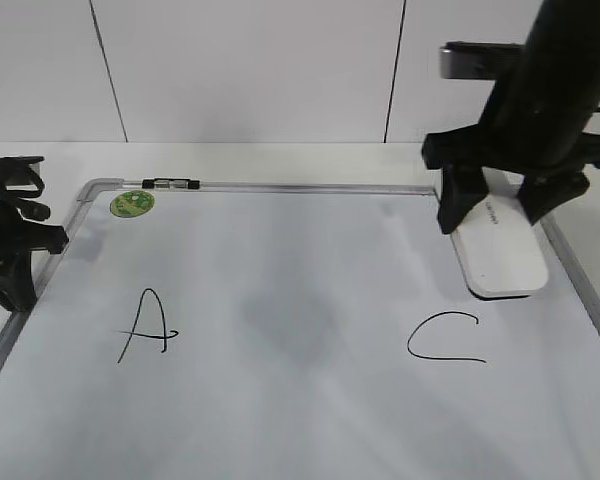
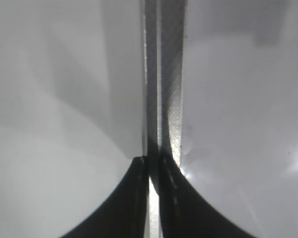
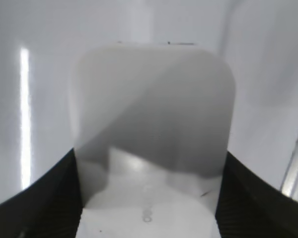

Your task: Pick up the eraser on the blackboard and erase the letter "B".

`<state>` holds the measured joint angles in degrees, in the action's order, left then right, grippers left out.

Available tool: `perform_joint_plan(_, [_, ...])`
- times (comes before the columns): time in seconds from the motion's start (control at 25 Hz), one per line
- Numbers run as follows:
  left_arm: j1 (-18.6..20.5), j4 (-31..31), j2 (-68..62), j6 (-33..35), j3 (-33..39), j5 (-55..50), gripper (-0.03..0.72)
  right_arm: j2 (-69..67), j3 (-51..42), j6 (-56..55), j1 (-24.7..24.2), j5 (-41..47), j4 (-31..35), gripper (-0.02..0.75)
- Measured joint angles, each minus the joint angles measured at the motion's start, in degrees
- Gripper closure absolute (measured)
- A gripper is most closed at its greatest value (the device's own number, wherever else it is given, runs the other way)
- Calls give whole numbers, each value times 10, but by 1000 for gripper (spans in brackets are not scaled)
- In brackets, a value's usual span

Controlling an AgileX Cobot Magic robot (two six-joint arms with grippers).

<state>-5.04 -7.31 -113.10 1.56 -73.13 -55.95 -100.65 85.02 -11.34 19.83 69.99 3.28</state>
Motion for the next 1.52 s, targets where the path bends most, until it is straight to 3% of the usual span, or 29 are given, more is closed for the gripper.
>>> perform_joint_plan(0.44, [0,0,0,0,0,0,648,34,-90,30,-136,-3,-5,217])
perform_joint_plan(0.72, [0,0,0,0,0,0,648,23,-98,103,-187,-35,7,217])
perform_joint_plan(1.04, [0,-1,0,0,0,0,648,-42,-98,149,-192,-58,50,217])
perform_joint_plan(1.52, [0,-1,0,0,0,-1,647,-61,-98,154,-192,-77,32,217])
